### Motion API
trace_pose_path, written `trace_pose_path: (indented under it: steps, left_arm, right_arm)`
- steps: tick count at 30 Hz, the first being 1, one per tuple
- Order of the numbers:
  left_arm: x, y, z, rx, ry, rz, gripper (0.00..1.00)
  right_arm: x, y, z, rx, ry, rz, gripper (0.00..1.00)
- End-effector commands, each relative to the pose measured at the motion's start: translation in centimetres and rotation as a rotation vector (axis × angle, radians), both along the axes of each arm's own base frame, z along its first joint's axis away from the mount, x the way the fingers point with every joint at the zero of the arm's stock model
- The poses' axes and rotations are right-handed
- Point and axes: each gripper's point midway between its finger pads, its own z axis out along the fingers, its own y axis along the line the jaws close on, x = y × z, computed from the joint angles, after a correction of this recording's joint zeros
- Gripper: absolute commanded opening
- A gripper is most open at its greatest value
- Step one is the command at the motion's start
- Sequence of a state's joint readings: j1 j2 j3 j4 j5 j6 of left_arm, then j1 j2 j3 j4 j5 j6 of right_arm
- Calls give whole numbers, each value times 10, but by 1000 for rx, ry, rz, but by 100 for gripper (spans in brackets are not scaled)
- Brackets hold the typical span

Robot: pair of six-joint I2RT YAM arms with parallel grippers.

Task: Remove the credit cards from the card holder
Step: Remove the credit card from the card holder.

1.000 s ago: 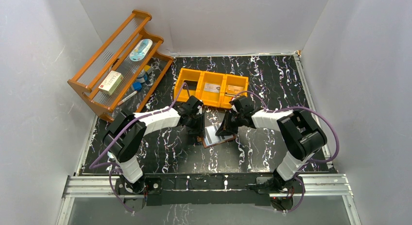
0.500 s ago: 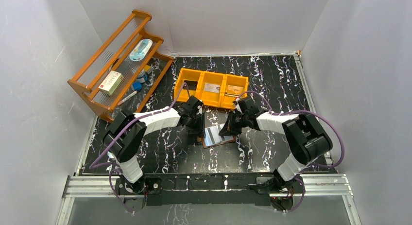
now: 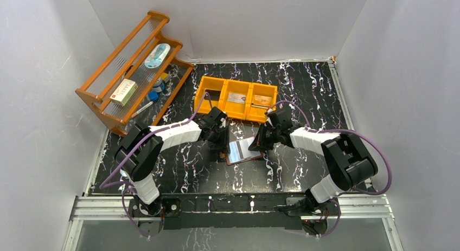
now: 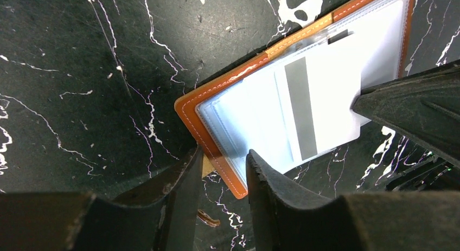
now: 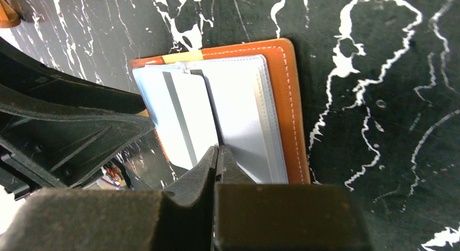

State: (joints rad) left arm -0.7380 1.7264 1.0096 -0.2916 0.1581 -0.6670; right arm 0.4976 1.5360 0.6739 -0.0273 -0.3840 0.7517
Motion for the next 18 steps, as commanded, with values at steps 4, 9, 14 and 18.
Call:
trace_pose_path:
  steps: [4,9,14,18]
  left_arm:
    - [8,-7,33,-39,-63,-2,41]
    - [16,-29,56,-134,-95,-56,47]
    - [10,-52,60,-204,-82,-142,47]
    - [-2,-57,41,-195,-11,-161,37]
  right_arm:
    - [2,-6,1,-19,-19,-29,5]
    - [1,-6,-1,-9,4,-47,6]
    - [-1,-8,-5,-24,27,-75,5]
    - [-1,-9,-5,-23,31,-87,5]
